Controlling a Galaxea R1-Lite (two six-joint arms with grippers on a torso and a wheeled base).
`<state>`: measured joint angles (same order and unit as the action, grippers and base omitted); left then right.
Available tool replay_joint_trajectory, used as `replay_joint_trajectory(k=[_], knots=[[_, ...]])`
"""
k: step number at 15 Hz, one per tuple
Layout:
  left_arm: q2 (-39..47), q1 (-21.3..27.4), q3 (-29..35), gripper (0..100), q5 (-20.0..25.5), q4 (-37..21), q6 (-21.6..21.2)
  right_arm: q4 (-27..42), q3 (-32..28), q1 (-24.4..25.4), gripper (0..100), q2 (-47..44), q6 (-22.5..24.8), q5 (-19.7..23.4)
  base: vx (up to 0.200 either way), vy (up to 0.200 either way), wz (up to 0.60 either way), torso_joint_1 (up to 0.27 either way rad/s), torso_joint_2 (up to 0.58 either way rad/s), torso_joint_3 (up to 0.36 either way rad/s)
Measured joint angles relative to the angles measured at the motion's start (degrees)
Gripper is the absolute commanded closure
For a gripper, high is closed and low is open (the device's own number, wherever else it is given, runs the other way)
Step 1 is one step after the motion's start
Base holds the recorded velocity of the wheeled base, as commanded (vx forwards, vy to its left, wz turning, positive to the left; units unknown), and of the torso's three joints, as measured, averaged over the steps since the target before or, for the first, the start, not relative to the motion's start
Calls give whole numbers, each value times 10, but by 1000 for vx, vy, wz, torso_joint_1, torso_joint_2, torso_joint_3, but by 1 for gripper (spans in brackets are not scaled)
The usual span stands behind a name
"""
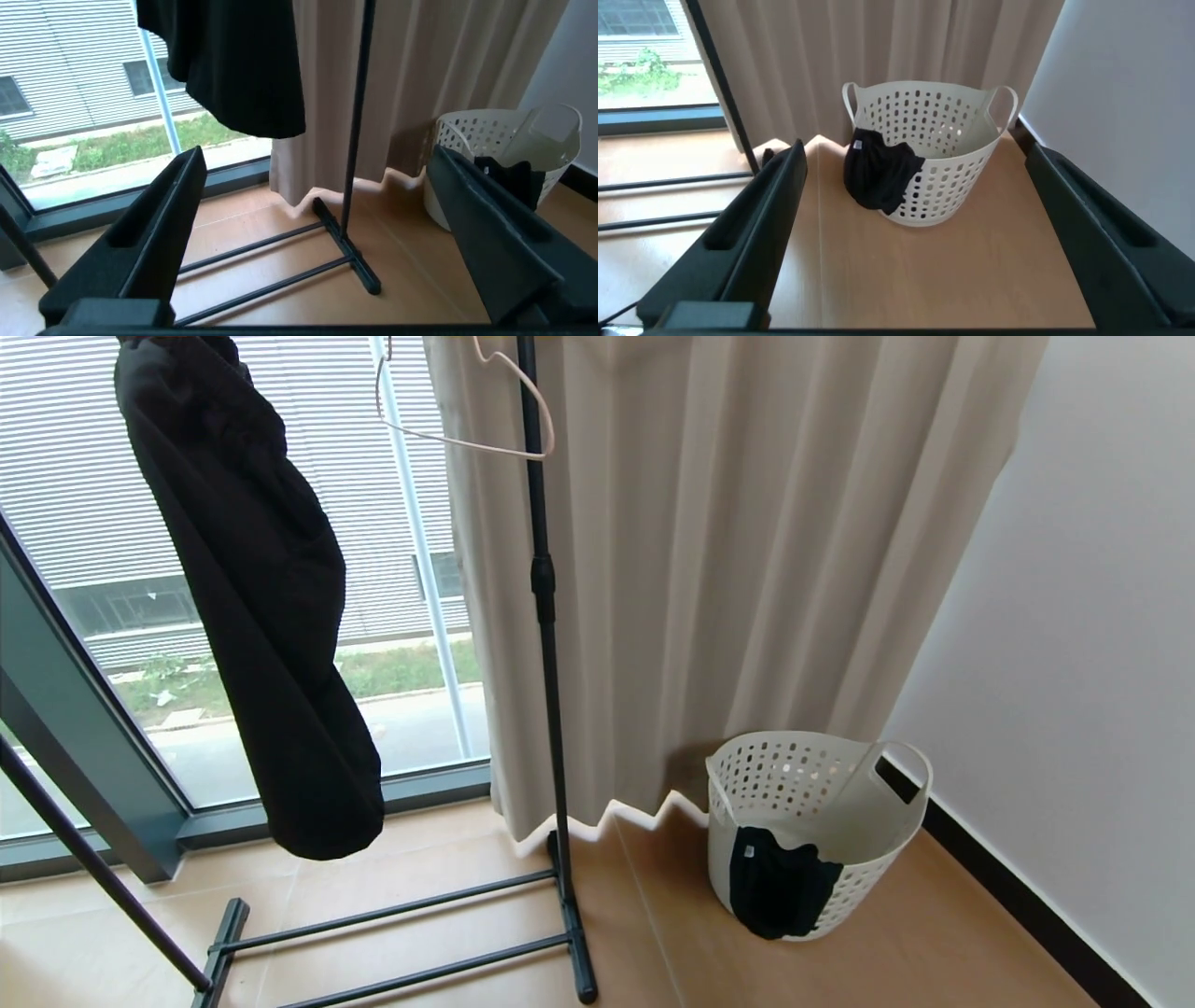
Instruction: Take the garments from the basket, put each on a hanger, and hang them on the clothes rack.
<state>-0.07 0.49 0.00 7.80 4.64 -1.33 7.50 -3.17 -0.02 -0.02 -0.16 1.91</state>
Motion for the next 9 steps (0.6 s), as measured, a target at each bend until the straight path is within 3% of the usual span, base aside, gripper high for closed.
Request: replay_joint_trajectory(k=[3,8,9], knots=[[0,1,0,0,0,0,0,-1,-1,0,0,0,0,0,0,0,-600,2,-1,7],[0,0,0,0,0,0,1,-1,-1,0,0,0,0,0,0,0,0,0,0,0],[0,1,0,0,0,0,0,-1,-1,0,0,0,0,0,0,0,-600,2,-7,-2]])
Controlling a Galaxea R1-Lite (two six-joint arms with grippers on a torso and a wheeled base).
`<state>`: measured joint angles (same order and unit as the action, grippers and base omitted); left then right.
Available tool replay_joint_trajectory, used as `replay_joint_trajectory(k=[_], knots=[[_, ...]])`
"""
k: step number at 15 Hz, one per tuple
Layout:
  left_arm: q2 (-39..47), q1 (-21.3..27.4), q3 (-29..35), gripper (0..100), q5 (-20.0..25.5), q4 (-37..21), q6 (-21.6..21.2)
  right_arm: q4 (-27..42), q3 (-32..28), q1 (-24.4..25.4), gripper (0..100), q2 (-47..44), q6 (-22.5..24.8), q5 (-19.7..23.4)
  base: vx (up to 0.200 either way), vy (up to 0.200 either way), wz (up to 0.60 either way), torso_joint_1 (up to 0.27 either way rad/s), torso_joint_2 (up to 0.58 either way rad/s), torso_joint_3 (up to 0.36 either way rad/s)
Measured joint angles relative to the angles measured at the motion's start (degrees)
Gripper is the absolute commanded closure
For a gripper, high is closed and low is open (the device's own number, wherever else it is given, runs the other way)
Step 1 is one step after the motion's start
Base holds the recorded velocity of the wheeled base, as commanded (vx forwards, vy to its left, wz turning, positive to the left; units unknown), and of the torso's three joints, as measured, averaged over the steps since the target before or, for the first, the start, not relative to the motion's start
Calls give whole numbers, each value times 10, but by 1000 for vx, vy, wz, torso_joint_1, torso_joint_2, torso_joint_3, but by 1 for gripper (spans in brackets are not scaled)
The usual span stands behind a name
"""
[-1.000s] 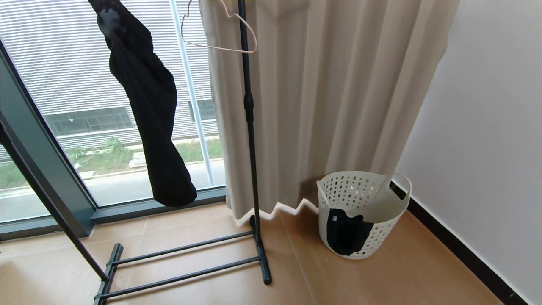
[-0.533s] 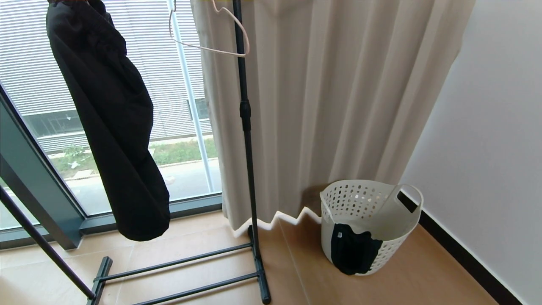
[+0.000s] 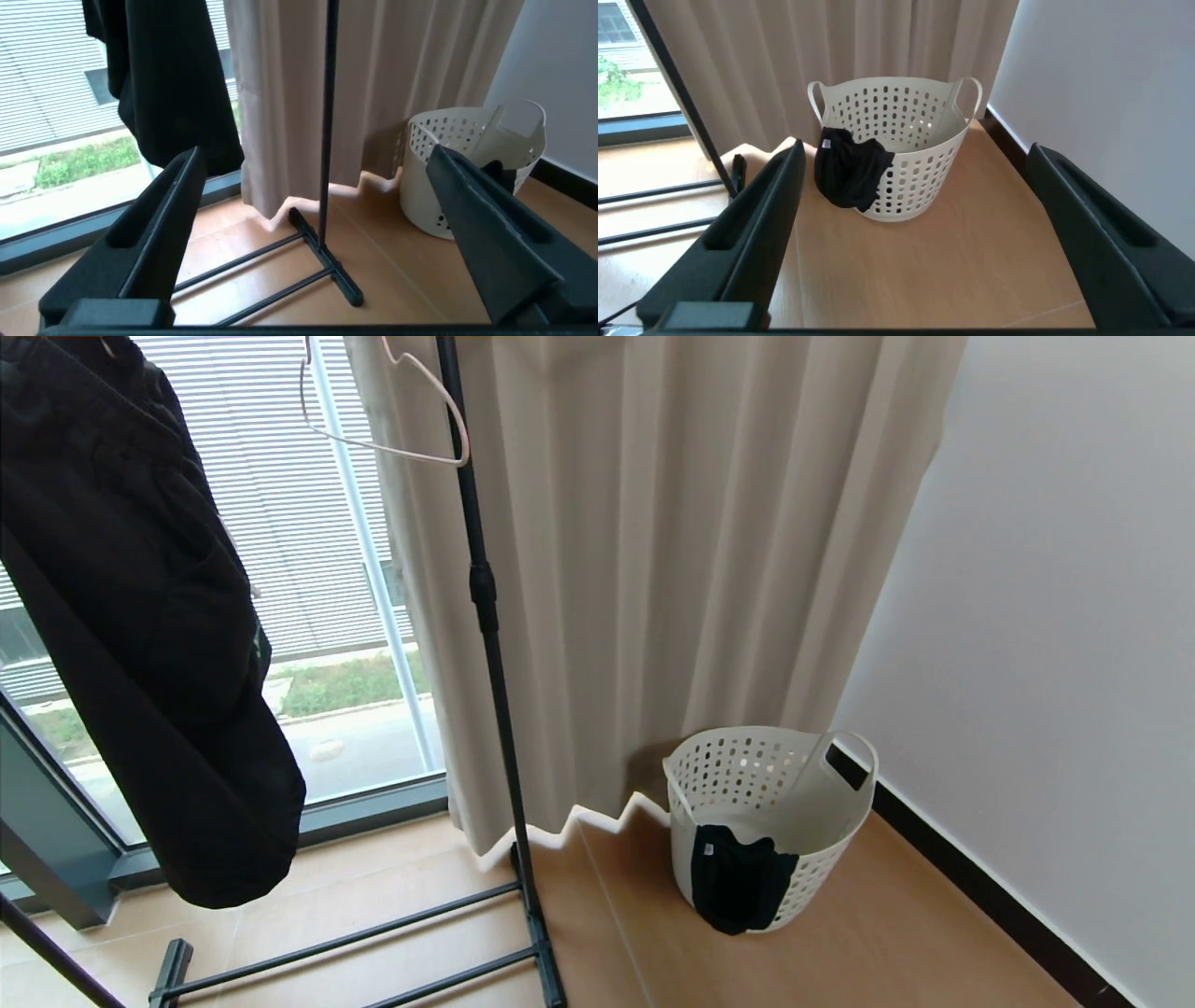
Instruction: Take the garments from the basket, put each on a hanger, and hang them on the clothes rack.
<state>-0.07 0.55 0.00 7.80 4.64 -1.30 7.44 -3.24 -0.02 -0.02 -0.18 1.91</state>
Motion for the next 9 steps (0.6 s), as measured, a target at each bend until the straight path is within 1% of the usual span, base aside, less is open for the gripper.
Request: replay_joint_trajectory(k=[2,9], knots=[[0,0,0,0,0,0,0,0,0,0,0,0,0,0,0,0,-600,2,5,2],[0,0,0,0,0,0,0,0,0,0,0,0,-1,0,0,0,0,0,0,0]])
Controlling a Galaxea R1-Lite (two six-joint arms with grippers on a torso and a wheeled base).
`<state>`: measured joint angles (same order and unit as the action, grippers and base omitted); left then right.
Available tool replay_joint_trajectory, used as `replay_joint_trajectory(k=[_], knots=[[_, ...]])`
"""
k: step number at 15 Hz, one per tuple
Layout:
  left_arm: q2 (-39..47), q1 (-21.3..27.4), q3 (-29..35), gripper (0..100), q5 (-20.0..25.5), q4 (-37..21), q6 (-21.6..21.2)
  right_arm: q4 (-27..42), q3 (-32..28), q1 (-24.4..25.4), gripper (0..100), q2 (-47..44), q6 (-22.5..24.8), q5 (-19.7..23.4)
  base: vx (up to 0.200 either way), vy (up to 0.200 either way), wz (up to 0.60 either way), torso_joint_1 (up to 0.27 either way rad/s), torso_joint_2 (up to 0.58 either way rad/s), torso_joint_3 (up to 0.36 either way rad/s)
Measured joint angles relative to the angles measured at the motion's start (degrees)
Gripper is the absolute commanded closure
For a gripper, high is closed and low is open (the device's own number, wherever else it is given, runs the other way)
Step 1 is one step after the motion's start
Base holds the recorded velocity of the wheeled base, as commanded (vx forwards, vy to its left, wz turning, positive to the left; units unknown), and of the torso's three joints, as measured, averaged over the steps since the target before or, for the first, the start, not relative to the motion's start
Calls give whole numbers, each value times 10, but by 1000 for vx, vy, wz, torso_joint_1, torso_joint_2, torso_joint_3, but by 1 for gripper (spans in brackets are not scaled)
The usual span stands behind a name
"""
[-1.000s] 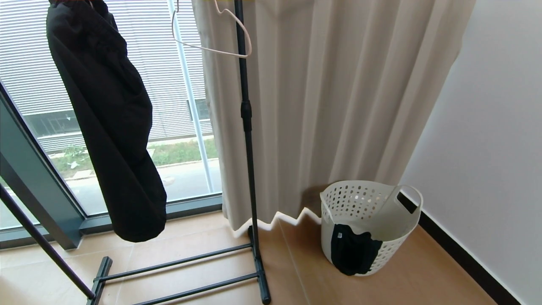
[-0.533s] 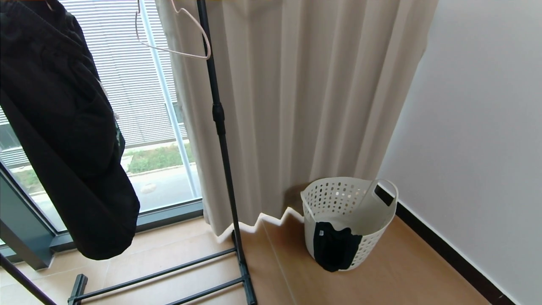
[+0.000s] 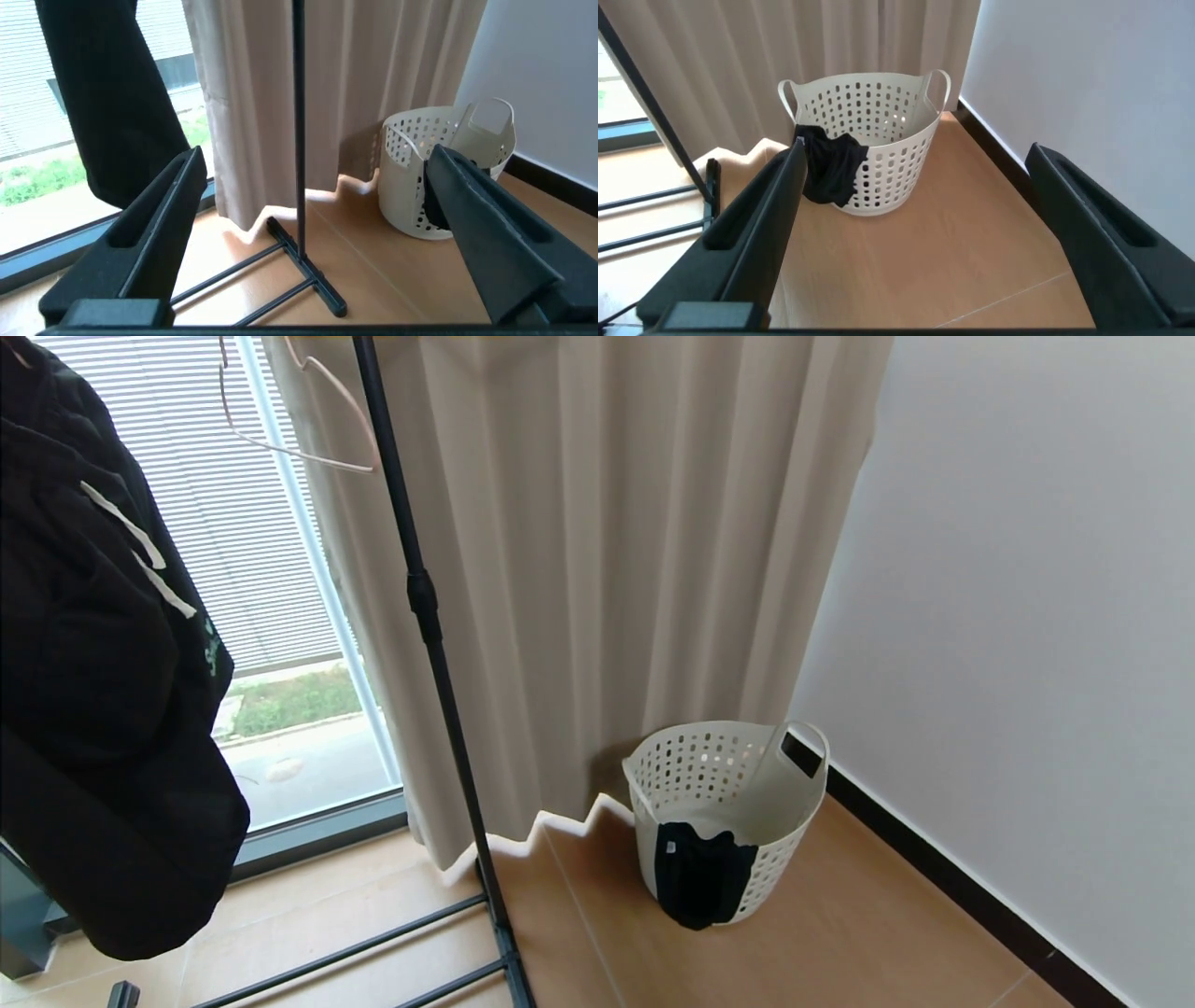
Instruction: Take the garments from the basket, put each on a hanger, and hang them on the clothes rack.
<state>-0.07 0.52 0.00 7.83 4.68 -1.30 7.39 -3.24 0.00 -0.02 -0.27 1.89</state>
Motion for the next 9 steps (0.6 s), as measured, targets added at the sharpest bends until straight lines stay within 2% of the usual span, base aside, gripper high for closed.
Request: replay_joint_trajectory(k=[9], knots=[[0,0,0,0,0,0,0,0,0,0,0,0,-1,0,0,0,0,0,0,0]])
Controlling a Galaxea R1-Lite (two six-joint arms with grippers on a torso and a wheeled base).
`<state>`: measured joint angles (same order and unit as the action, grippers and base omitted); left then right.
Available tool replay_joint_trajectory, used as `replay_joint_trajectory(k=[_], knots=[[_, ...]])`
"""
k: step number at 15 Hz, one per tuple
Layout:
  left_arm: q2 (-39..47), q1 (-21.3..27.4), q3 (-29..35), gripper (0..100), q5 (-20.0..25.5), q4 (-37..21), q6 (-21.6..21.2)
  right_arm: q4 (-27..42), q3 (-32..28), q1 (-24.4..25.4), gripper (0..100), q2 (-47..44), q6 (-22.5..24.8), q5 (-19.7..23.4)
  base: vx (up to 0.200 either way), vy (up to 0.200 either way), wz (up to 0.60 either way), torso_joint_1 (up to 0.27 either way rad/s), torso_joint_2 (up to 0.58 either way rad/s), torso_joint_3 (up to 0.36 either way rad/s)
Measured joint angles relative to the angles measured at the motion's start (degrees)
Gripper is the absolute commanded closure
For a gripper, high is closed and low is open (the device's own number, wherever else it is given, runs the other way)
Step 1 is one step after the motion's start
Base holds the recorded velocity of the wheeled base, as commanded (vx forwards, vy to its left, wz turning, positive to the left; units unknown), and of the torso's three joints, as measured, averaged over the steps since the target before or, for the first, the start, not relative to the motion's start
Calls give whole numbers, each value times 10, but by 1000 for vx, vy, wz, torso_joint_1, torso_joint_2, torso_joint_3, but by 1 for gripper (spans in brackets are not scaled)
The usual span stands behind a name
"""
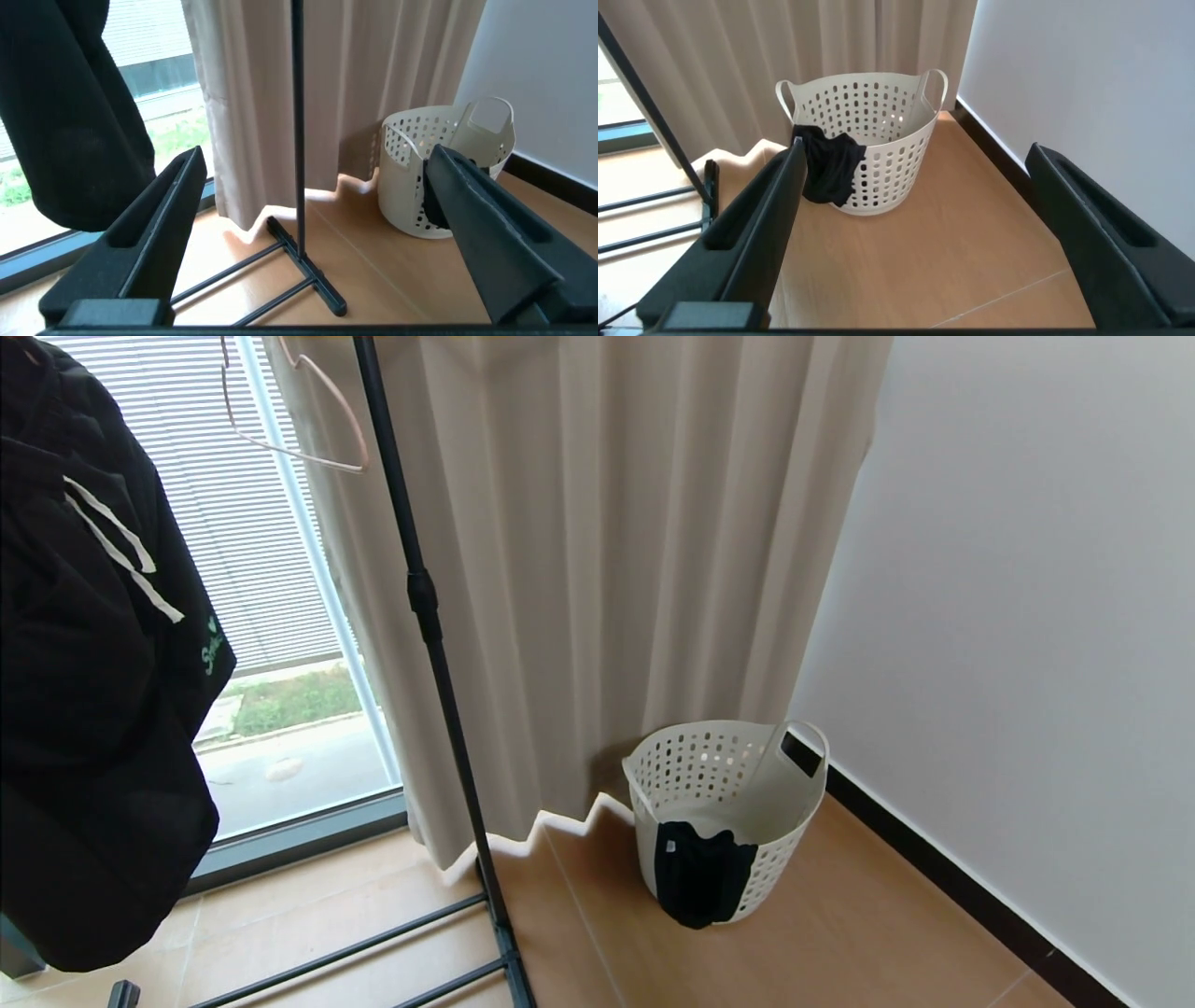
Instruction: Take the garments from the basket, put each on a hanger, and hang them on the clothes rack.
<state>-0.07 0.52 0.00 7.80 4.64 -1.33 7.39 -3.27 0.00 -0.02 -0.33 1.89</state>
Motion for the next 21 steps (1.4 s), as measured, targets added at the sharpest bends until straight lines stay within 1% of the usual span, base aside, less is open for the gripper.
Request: replay_joint_trajectory(k=[4,21], knots=[[0,0,0,0,0,0,-1,0,0,0,0,0,-1,0,0,0,0,1,1,-59],[0,0,0,0,0,0,0,0,0,0,0,0,-4,1,0,0,0,4,3,-195]])
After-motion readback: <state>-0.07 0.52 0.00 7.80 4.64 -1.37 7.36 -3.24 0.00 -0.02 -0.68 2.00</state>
